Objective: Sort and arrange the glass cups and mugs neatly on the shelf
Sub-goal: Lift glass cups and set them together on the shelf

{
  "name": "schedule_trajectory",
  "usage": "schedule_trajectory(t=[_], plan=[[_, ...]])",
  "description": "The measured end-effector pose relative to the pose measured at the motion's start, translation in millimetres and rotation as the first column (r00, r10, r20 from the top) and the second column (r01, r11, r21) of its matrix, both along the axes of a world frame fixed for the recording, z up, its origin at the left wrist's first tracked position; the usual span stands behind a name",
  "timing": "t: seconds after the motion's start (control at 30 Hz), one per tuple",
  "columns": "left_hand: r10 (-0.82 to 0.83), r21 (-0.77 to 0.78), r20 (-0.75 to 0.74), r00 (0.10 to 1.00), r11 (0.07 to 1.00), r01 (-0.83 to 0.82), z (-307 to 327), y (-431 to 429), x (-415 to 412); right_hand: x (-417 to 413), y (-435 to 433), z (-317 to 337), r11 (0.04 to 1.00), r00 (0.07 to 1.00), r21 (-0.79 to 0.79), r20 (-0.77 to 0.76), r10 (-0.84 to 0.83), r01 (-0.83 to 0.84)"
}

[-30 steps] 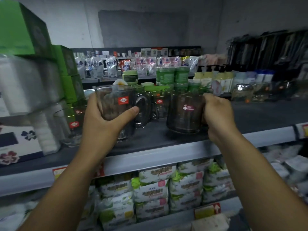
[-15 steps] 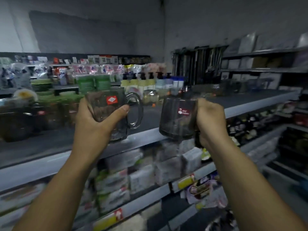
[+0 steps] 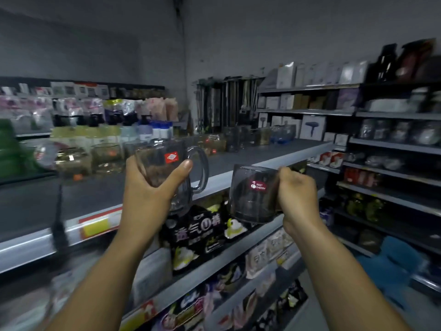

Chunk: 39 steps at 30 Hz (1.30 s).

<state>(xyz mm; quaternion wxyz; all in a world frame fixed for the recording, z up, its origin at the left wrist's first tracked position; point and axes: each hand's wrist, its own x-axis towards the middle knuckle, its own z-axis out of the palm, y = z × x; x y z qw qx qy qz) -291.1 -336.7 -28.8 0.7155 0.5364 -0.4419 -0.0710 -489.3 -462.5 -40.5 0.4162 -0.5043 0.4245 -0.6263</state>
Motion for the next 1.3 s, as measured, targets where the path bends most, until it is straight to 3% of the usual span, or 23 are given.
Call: schedule_trajectory(t=[0.23, 0.53, 0.73, 0.9, 1.13, 1.3], plan=[[-0.051, -0.004, 0.001, 0.999, 0.999, 0.051, -5, -160, -52, -54, -143, 0, 0.999, 1.0, -0.03, -0.007, -0.029, 0.029], [0.012, 0.038, 0.02, 1.0, 0.999, -0.013, 15, -333, -89, -79, -328, 26, 0.995, 0.999, -0.104, -0.046, -0.003, -0.002], [0.084, 0.081, 0.031, 0.996, 0.993, -0.086, 23, -410, -98, -79, -433, 33, 0.985, 0.99, -0.113, -0.076, 0.12, -0.128], [0.249, 0.115, 0.005, 0.969, 0.962, -0.248, 21, -468, -107, -72, -518, 30, 0.953, 0.958, -0.122, -0.11, 0.263, -0.276], [0.409, 0.215, -0.01, 0.913, 0.892, -0.397, 18, -526, -112, -42, -601, 25, 0.867, 0.857, -0.065, -0.204, 0.473, -0.494], [0.432, 0.294, -0.001, 0.902, 0.862, -0.413, 15, -542, -110, -23, -622, 19, 0.769, 0.75, -0.022, -0.241, 0.616, -0.638]])
